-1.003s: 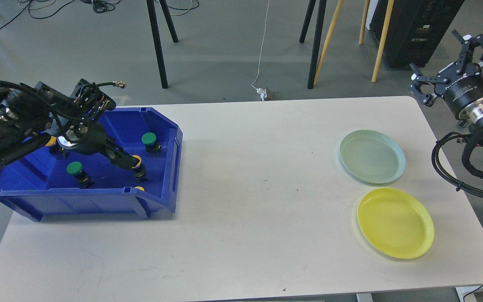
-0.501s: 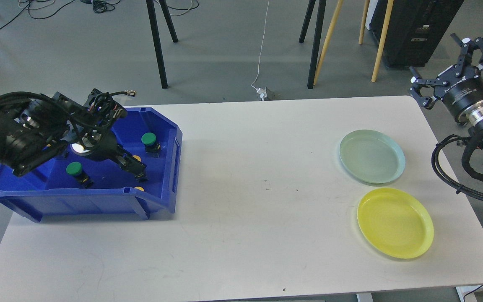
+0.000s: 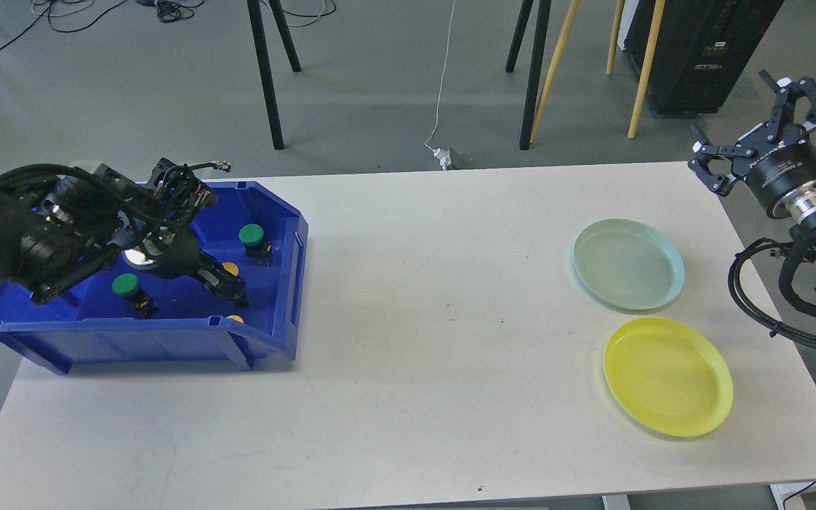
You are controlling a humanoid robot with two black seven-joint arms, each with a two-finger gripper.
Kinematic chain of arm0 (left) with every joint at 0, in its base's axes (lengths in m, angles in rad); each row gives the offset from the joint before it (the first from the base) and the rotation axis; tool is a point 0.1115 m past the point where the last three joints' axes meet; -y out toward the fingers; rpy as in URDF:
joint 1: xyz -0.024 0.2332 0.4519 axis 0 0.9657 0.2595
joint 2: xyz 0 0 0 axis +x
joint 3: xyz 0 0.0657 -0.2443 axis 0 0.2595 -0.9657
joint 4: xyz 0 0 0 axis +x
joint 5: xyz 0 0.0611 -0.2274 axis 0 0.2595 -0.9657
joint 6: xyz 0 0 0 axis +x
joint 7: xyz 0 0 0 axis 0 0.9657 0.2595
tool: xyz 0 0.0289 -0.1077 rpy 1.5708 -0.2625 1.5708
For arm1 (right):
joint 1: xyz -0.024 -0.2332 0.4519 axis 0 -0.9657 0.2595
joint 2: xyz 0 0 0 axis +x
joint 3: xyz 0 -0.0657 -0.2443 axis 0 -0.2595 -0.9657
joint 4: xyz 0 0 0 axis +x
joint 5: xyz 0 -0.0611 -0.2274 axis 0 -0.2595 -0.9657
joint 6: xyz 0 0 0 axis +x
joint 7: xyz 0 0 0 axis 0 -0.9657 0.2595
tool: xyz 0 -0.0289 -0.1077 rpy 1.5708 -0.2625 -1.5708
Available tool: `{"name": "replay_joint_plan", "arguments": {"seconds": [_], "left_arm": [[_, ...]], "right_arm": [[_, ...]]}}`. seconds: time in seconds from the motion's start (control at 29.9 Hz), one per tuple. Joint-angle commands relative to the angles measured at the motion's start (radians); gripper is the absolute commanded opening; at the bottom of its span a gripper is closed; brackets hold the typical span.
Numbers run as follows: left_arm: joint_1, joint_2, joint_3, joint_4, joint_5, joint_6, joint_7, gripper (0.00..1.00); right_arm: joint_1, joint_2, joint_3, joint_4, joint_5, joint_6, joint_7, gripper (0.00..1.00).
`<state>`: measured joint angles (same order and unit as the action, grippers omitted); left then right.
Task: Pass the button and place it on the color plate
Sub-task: 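Close the left gripper on the yellow button inside the bin, then lift the yellow button out of the bin with the left gripper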
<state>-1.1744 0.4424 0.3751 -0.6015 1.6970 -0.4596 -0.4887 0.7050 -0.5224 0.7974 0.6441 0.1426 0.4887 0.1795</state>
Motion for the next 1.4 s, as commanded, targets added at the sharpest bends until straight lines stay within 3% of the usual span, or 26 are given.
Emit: {"name": "replay_joint_plan", "arguments": {"seconds": [0.0, 0.2, 0.33, 0.47, 0.6, 0.7, 0.84, 0.97, 1.07, 1.17, 1.37], "left_arm": [[0.009, -0.004, 0.002, 0.014, 0.001, 0.025, 0.000, 0.53], [0.009, -0.002, 0.004, 0.016, 0.000, 0.027, 0.000, 0.48], [0.010, 0.002, 0.005, 0.016, 0.004, 0.027, 0.000, 0.35], [0.012, 0.004, 0.007, 0.014, 0.006, 0.027, 0.000, 0.06], [-0.014, 0.022, -0.016, -0.017, 0.001, 0.019, 0.000, 0.04], [-0.065, 0.134, -0.106, -0.142, 0.000, 0.013, 0.000, 0.04], [-0.071, 0.323, -0.338, -0.400, -0.026, -0.029, 0.000, 0.04], [-0.048, 0.374, -0.549, -0.504, -0.181, -0.029, 0.000, 0.05], [-0.015, 0.337, -0.645, -0.537, -0.440, -0.029, 0.000, 0.05], [0.034, 0.187, -0.670, -0.535, -0.609, -0.029, 0.000, 0.05], [0.154, -0.097, -0.685, -0.380, -0.634, -0.022, 0.000, 0.05]], "right_arm": [[-0.002, -0.001, 0.000, 0.000, 0.000, 0.000, 0.000, 1.00], [-0.010, -0.001, 0.002, 0.000, 0.000, 0.000, 0.000, 1.00], [-0.012, -0.001, 0.003, 0.000, 0.000, 0.000, 0.000, 1.00], [-0.012, -0.001, 0.005, 0.002, 0.002, 0.000, 0.000, 1.00], [-0.015, -0.002, 0.005, 0.003, 0.002, 0.000, 0.000, 1.00], [-0.016, -0.008, -0.001, 0.018, 0.000, 0.000, 0.000, 1.00], [-0.019, -0.073, -0.020, 0.112, -0.017, 0.000, 0.001, 1.00], [-0.053, -0.143, -0.037, 0.274, -0.090, 0.000, 0.005, 1.00], [-0.137, -0.209, -0.030, 0.478, -0.176, 0.000, 0.009, 1.00], [-0.222, -0.246, 0.002, 0.662, -0.270, 0.000, 0.031, 1.00], [-0.245, -0.249, -0.007, 0.775, -0.294, 0.000, 0.032, 1.00]]}}
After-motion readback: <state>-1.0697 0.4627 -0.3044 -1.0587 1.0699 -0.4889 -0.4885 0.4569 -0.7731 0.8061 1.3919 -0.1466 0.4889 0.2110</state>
